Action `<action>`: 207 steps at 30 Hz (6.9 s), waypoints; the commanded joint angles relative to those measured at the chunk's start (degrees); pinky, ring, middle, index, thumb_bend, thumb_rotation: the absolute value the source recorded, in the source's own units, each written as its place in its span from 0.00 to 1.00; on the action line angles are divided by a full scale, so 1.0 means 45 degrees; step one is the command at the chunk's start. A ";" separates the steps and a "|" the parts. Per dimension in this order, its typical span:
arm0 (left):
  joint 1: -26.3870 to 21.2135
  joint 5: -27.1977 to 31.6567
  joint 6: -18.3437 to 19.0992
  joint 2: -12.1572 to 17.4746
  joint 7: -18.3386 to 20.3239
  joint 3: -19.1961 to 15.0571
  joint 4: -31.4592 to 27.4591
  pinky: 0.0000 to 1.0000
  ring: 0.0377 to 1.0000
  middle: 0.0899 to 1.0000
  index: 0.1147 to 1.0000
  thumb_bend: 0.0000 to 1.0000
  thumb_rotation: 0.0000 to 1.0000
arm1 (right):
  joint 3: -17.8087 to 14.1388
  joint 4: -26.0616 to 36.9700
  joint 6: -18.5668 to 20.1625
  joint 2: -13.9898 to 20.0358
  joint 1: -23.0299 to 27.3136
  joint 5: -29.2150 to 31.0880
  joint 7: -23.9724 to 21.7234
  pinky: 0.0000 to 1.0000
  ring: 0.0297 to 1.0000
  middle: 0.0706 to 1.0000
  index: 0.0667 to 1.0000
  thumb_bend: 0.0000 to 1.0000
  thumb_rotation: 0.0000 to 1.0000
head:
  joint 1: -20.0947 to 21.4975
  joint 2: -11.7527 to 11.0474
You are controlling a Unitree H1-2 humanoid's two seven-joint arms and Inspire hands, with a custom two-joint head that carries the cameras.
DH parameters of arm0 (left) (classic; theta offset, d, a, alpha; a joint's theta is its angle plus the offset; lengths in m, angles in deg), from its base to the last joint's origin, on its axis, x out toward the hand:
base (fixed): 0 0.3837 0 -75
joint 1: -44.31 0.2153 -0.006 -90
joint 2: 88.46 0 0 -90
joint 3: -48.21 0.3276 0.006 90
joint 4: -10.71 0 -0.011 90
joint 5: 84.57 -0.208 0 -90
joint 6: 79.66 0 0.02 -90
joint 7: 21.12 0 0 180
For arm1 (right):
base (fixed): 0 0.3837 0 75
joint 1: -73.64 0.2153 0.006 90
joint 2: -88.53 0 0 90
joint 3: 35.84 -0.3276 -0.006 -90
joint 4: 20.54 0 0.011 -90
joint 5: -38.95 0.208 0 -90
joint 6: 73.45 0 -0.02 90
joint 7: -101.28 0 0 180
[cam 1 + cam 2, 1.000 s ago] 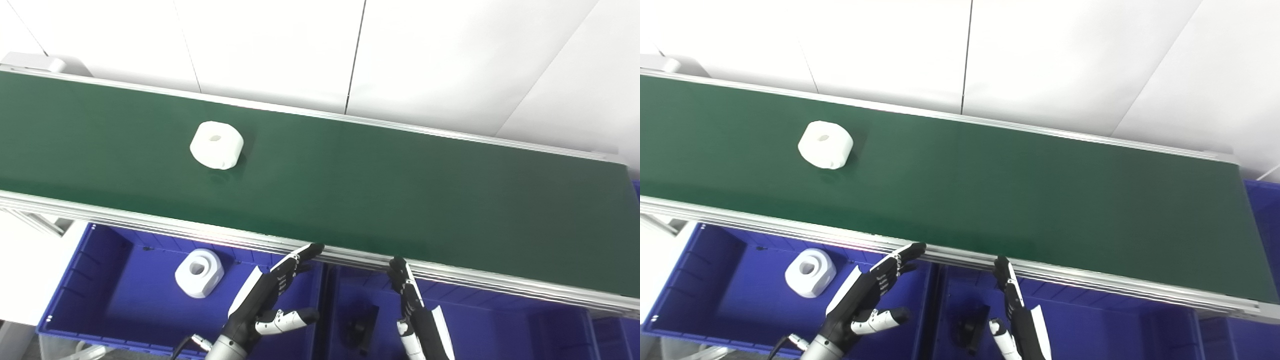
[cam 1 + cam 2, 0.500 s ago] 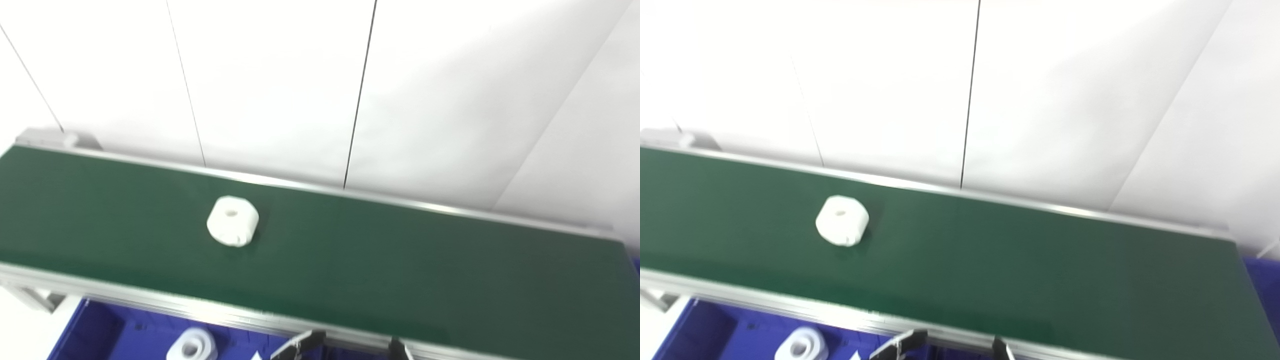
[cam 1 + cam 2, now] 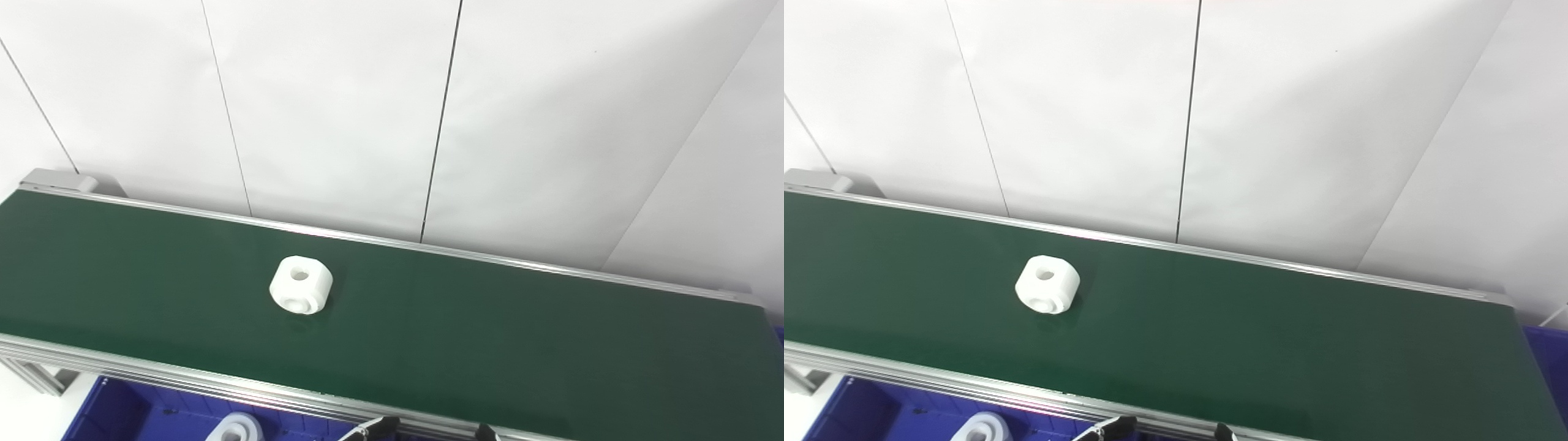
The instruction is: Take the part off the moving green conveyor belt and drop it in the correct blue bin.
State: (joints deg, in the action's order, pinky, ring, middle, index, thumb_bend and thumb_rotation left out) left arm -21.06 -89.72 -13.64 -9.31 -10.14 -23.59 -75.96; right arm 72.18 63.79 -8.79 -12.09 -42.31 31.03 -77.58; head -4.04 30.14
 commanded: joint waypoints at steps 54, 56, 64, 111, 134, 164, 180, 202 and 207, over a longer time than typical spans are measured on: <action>-1.1827 -1.1909 0.2760 0.3114 0.2100 0.0841 0.0402 0.86 0.88 0.88 0.85 1.00 0.14 | 0.0386 0.0344 -0.0325 -0.0532 -0.0040 0.0144 -0.0509 1.00 0.94 0.96 0.97 0.90 0.99 | 0.0215 0.0260; -1.1955 -1.1901 0.2935 0.3046 0.2078 0.0998 0.0773 0.86 0.88 0.88 0.85 1.00 0.14 | 0.0381 0.0392 -0.0306 -0.0545 -0.0073 0.0139 -0.0548 1.00 0.94 0.96 0.97 0.90 0.99 | 0.0232 0.0299; -1.1867 -1.1192 0.3718 0.2780 0.2485 0.1350 0.1837 0.82 0.84 0.85 0.85 1.00 0.14 | 0.0371 0.0508 -0.0220 -0.0622 -0.0137 0.0182 -0.0638 0.99 0.93 0.95 0.97 0.91 0.98 | 0.0289 0.0366; -1.0817 -0.8318 0.2948 0.2789 -0.0213 0.0988 -0.1166 0.23 0.29 0.40 0.45 0.52 0.00 | 0.0352 0.1625 0.0662 -0.0820 -0.0434 0.0545 -0.1000 0.97 0.92 0.94 0.98 0.88 0.96 | -0.0213 0.1886; -0.4198 -0.7467 0.5083 0.4534 0.3246 -0.1373 -0.8793 0.20 0.26 0.41 0.44 0.52 0.00 | -0.0614 0.4863 0.3339 0.0582 -0.0535 0.1747 -0.2047 0.95 0.88 0.92 0.97 0.85 0.95 | -0.3242 0.4765; -0.1656 -1.2461 0.3294 0.3527 -0.1353 -0.0424 -0.3182 0.17 0.21 0.42 0.42 0.52 0.00 | -0.0481 0.5052 0.3548 0.0363 -0.0611 0.1749 -0.2228 0.96 0.89 0.92 0.97 0.86 0.94 | -0.3314 0.4705; -0.1566 -1.3479 0.5081 0.3495 -0.0007 -0.0170 -0.3949 0.57 0.64 0.68 0.63 0.84 0.15 | -0.0495 0.5089 0.3596 0.0400 -0.0485 0.1819 -0.2312 0.97 0.88 0.92 0.97 0.86 0.93 | -0.3159 0.4752; -0.1556 -1.3566 0.6403 0.3890 0.5350 -0.0036 -0.5490 0.94 0.96 0.99 0.97 1.00 0.82 | -0.0512 0.5332 0.3756 0.0517 -0.0621 0.1799 -0.2303 0.97 0.88 0.91 0.97 0.85 0.93 | -0.3226 0.4907; -0.1358 -1.2916 0.6502 0.3949 0.5801 -0.0350 -0.6514 0.97 0.99 1.00 1.00 1.00 0.82 | -0.0489 0.5454 0.3836 0.0512 -0.0685 0.1793 -0.2297 0.97 0.88 0.91 0.96 0.86 0.92 | -0.3191 0.4977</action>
State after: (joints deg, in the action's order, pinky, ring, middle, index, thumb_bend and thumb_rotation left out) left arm -27.10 -149.19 15.45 7.81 16.61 -24.39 -101.61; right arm 69.88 85.97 7.92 -9.79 -45.09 38.62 -87.29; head -18.28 52.56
